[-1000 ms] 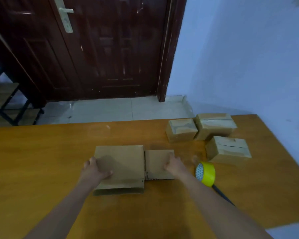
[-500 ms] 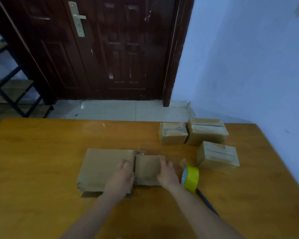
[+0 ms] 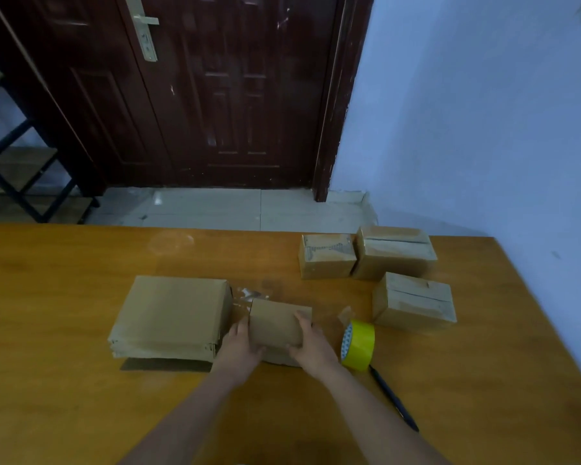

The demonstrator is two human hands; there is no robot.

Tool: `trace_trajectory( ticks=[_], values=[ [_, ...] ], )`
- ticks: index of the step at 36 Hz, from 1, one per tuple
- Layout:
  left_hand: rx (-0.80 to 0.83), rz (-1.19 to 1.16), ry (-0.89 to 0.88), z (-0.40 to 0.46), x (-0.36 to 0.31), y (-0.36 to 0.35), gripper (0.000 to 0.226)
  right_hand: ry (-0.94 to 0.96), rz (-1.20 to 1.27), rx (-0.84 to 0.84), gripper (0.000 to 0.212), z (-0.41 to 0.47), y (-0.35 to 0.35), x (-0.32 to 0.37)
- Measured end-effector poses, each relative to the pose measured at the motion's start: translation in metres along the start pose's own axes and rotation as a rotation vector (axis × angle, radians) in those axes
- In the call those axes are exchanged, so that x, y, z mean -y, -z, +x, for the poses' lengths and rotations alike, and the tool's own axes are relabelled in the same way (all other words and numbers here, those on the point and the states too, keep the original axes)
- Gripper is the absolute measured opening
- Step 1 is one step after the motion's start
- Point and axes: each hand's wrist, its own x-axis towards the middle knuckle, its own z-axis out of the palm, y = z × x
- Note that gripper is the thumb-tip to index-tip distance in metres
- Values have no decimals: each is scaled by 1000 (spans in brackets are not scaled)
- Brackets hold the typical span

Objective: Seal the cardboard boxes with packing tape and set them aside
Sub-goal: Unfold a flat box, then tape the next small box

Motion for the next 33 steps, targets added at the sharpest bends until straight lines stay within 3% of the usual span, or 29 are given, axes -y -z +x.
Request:
trace_trajectory(
  ticks=[3,7,12,17,21,28,33],
  values=[
    [34,-88,17,-1,-3,-3,88,-2,50,49,81,0,1,0],
    [-82,37,16,-4,-3,1,77,7,51,79,84,1,13,1],
    [-101,63,1,-9,-6,8,66,-21,53,91,62,3,39,7],
    [-73,173,74,5,-12,9,54,-118,-67,70,55,9,38,17],
    [-59,116,131,17,-18,13,43,-144,-221,-48,51,17,36,23],
    [-77,62,33,22,-25,19,49,-112,-316,-322,36,30,76,4],
    [-167,155,-11,13,-27,15,50,-337,-229,-141,25,53,101,-31]
  ],
)
